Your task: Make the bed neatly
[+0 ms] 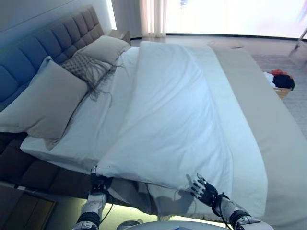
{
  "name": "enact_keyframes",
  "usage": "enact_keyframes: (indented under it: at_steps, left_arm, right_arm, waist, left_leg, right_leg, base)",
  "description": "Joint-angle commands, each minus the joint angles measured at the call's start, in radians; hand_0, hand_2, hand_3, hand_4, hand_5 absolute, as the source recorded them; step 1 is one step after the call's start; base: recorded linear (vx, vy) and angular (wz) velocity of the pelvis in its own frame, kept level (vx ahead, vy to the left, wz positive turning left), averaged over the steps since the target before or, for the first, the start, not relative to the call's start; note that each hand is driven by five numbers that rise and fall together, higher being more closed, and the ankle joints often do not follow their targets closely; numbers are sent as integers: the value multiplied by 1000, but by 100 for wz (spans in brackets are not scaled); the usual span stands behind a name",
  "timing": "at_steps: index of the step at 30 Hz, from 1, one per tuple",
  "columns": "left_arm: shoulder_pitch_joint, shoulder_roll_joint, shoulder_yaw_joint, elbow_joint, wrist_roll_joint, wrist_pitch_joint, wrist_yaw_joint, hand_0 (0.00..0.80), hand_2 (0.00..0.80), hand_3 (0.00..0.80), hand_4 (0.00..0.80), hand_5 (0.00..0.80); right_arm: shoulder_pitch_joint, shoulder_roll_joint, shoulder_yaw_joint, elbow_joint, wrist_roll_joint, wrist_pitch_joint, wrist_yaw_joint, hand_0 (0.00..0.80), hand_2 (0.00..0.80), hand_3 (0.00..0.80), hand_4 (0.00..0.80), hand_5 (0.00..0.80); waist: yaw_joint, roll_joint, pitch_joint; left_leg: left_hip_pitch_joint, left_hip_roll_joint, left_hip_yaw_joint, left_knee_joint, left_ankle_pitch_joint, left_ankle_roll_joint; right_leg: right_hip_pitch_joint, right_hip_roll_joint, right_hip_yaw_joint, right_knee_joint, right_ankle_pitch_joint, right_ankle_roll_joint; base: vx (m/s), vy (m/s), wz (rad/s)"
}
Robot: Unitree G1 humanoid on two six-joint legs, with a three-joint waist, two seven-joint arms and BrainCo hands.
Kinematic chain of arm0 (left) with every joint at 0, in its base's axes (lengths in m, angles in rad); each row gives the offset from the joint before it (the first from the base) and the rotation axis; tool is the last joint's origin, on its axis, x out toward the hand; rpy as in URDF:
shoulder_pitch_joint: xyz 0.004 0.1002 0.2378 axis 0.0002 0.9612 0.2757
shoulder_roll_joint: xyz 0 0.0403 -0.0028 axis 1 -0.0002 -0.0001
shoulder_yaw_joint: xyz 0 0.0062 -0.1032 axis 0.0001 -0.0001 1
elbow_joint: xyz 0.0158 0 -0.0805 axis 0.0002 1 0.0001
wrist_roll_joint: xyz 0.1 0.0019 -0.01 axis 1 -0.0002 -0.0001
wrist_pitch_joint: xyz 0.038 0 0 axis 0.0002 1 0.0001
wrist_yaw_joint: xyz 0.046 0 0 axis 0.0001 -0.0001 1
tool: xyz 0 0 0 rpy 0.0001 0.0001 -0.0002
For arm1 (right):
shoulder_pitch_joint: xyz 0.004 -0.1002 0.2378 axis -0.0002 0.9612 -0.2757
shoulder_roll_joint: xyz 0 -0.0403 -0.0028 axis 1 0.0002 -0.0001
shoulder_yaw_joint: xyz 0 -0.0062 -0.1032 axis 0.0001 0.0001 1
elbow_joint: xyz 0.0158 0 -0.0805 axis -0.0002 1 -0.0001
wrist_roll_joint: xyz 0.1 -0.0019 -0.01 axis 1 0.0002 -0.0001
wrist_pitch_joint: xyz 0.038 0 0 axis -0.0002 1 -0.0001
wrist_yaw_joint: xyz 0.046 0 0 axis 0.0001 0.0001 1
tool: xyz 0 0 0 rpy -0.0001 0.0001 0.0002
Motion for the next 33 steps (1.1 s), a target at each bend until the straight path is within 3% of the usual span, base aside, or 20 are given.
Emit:
enact_keyframes:
  at_steps: [1, 3, 7, 11, 14, 16, 21, 26, 31, 33]
  left_arm:
    - [-8, 251, 204, 44, -2, -49, -31, 800, 800, 800, 800, 800]
    - [-6, 280, 211, 51, -18, -46, 2, 800, 800, 800, 800, 800]
    - [25, 316, 279, 76, -53, -63, 11, 800, 800, 800, 800, 800]
    - [3, 351, 303, 78, -24, -49, 19, 800, 800, 800, 800, 800]
    - [-39, 362, 286, 81, -52, -79, 30, 800, 800, 800, 800, 800]
    - [-56, 371, 293, 88, -77, -99, 33, 800, 800, 800, 800, 800]
    - [-72, 385, 314, 77, -95, -146, 76, 800, 800, 800, 800, 800]
    - [-65, 416, 328, 75, -122, -150, 93, 800, 800, 800, 800, 800]
    - [-55, 546, 371, 115, -134, -78, 114, 800, 800, 800, 800, 800]
    - [-62, 587, 377, 138, -146, -55, 116, 800, 800, 800, 800, 800]
  right_arm:
    - [-14, -18, -42, 61, 72, -59, 21, 0, 0, 0, 0, 0]
    - [-5, -28, -47, 59, 98, -74, 19, 0, 0, 0, 0, 0]
    - [-20, -41, -53, 65, 60, -54, 18, 0, 0, 0, 0, 0]
    - [-18, -73, -69, 78, 65, -71, 12, 0, 0, 0, 0, 0]
    - [-38, -125, -83, 72, 87, -62, 6, 0, 0, 0, 0, 0]
    - [-38, -140, -102, 80, 69, -63, 19, 0, 0, 0, 0, 0]
    - [-38, -177, -142, 106, 34, -62, 42, 0, 0, 0, 0, 0]
    - [-36, -218, -171, 128, 23, -37, 43, 0, 0, 0, 0, 0]
    - [-15, -189, -176, 127, 29, -52, 60, 0, 0, 0, 0, 0]
    - [-10, -176, -173, 122, 46, -55, 57, 0, 0, 0, 0, 0]
  waist:
    - [72, -15, -28]
    - [69, -12, -27]
    - [91, -2, -14]
    - [103, 5, 11]
    - [65, -9, 30]
    - [34, -10, 34]
    - [-13, 11, 26]
    - [-29, 33, 16]
    - [-27, 35, 23]
    - [-24, 31, 28]
  left_leg:
    - [-58, -60, -76, 22, 27, 17]
    - [-71, -67, -111, 19, 39, 16]
    - [-83, -58, -106, 7, 60, -12]
    - [-166, -37, -19, 13, 110, -56]
    - [-153, -7, 67, 136, 45, -60]
    - [-153, 18, 108, 217, 46, -56]
    - [-97, 69, 100, 221, 37, -65]
    - [-28, 17, 96, 120, -56, -51]
    - [8, -37, 99, 93, -103, -15]
    - [9, -55, 105, 96, -113, -3]
  right_leg:
    - [-45, -51, 111, 90, -13, 49]
    - [-54, -34, 133, 91, -19, 39]
    - [-41, -30, 78, 89, -40, 34]
    - [-24, -31, 28, 72, -45, 35]
    - [-52, -75, -9, 108, -49, 26]
    - [-77, -98, -12, 133, -38, 23]
    - [-104, -123, 31, 158, -40, 37]
    - [-106, -174, 79, 101, 25, 96]
    - [-148, -236, 97, 31, 147, 171]
    - [-169, -261, 89, 13, 194, 186]
  base:
    - [-45, -19, 26]
    - [-20, -27, 53]
    - [-30, -20, 53]
    - [-155, 26, 21]
    - [-254, 178, 50]
    - [-218, 253, 23]
    - [-156, 316, -13]
    - [-112, 355, 7]
    - [-144, 217, 0]
    - [-151, 177, -16]
